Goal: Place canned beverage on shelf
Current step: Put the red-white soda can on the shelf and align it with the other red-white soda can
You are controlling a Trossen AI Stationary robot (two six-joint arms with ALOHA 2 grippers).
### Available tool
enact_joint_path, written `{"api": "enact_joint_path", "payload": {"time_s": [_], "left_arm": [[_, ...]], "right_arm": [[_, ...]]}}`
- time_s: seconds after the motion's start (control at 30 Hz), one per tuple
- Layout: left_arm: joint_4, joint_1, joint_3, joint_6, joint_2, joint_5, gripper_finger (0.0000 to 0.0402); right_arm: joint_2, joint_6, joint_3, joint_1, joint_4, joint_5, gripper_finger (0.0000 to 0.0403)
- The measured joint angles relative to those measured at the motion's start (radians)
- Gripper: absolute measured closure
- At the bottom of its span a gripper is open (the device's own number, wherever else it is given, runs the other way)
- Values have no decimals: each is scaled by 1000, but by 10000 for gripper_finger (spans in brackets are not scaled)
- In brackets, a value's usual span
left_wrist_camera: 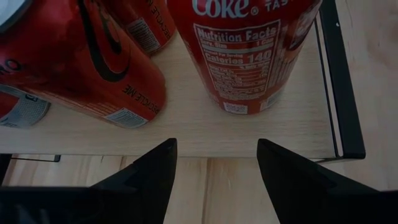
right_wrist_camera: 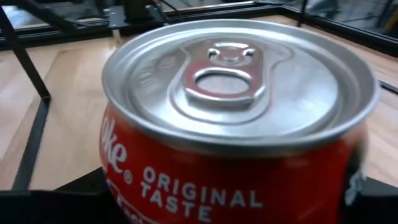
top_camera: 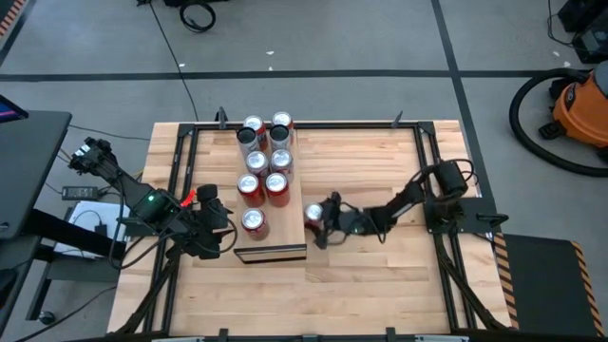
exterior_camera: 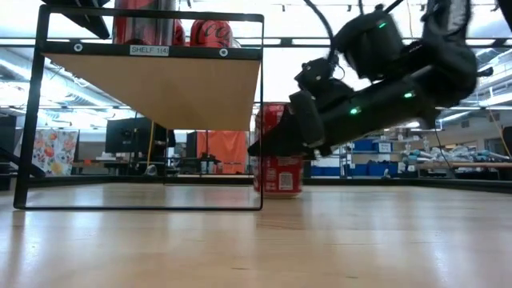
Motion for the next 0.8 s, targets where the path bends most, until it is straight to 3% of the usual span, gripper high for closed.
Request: {"api": "enact_joint_path", "payload": {"time_s": [0.23, 0.4, 0.5, 0.63, 0.8], "left_arm": [[0, 0, 0, -15, 0, 0, 168], [0, 0, 0, -15, 0, 0, 168], [0, 0, 0, -15, 0, 0, 168], [0, 0, 0, -13, 0, 0, 168], [0, 0, 0, 0, 0, 0, 168]], "right_arm": [[3, 170, -2, 165, -28, 268, 82], [5, 162, -4, 251, -56, 437, 83], [5, 149, -4, 261, -40, 438, 67], [5, 133, -3, 243, -34, 340, 31], [-18, 32, -3, 238, -27, 334, 6]]}}
